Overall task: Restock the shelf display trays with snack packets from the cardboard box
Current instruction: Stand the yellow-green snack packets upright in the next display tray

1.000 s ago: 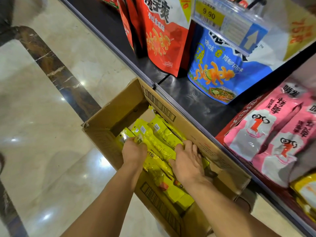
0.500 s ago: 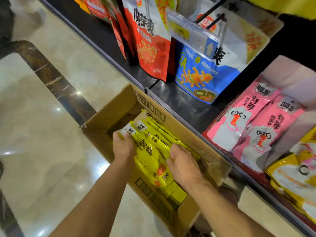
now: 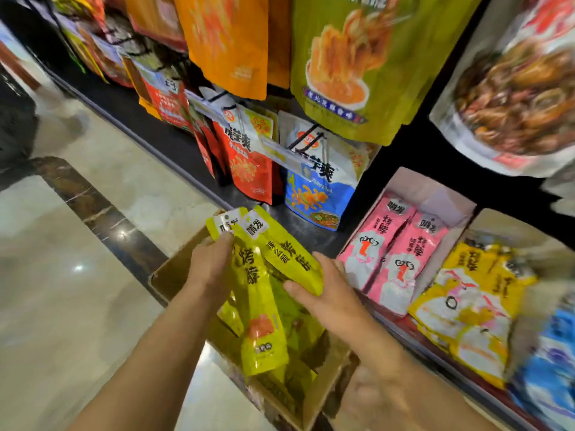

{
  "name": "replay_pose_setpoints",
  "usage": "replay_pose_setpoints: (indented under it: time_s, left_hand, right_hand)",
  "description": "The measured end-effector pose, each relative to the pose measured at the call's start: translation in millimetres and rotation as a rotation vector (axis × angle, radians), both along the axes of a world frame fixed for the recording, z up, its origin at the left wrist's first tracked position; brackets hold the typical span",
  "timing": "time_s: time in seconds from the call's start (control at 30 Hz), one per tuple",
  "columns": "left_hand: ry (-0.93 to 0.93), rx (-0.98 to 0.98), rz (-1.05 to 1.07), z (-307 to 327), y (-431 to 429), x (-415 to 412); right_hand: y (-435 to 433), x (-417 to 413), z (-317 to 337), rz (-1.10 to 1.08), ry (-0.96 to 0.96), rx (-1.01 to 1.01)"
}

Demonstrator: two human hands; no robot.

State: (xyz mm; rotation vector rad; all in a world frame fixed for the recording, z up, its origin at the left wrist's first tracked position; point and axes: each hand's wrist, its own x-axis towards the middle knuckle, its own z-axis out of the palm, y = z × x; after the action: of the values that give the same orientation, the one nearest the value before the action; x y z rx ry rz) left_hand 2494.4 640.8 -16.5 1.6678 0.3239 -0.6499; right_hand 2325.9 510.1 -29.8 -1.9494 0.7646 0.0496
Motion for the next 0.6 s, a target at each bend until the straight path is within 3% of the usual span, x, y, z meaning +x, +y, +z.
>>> replay_pose_setpoints:
  time_s: [0.27, 0.43, 0.6]
  left_hand:
    - [-0.122, -0.313, -0.139, 94, -25, -24]
    - [-0.301, -0.292, -0.293, 153, -55, -60]
    - [-0.365, -0.359, -0.437, 216, -84, -109]
  right_hand:
    - [-4, -45, 95, -0.250, -0.227, 0.246]
    - [-28, -82, 144, -0.489, -0.368, 0.229]
    - [-44, -147, 193, -0.586, -0.487, 0.138]
